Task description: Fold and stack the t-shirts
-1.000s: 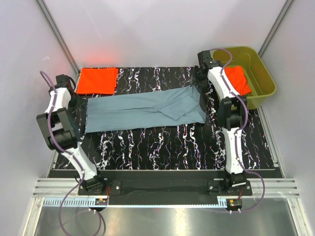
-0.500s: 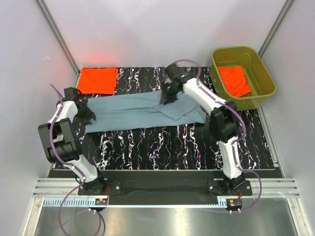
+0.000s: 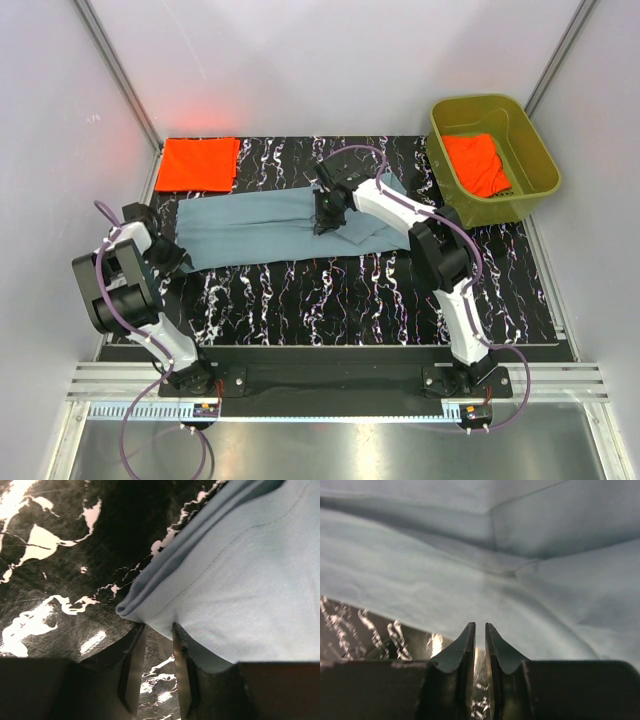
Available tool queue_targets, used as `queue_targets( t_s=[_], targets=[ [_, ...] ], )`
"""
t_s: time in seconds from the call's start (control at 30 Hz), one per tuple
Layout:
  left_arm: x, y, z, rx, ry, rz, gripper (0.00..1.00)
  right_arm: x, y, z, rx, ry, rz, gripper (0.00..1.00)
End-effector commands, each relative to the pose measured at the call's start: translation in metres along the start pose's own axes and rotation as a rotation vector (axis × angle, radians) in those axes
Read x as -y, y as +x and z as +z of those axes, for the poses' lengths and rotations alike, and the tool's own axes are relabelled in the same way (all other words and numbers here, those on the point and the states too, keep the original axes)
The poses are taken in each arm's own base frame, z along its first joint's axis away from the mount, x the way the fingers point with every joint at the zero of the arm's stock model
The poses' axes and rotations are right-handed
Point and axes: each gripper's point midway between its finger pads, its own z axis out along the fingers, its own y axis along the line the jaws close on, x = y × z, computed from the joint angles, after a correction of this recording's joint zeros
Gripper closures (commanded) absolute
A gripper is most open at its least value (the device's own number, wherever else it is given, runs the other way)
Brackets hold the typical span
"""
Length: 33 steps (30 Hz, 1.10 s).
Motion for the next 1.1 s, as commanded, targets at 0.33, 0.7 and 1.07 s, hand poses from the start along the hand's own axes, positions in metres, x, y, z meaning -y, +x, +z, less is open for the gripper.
queue_targets(
  t_s=[0.33,0.7,1.07],
  targets=[
    [-0.021,-0.007,0.002,0.022,-0.035,-0.028,0.66,0.008,-0.042,0.037,0.124,0.083,-0.051,0.74],
    [-0.032,-0.006,-0.002,0.038,-0.070,-0.013,0.66,-0.007,-0.099,0.047,0.234,0.102,-0.176,0.60],
    [0.020,-0.022,-0.055,0.174,0.105,0.037,0.57,0.005,-0.075,-0.047,0.168,0.137,-0.143,0.43]
  ],
)
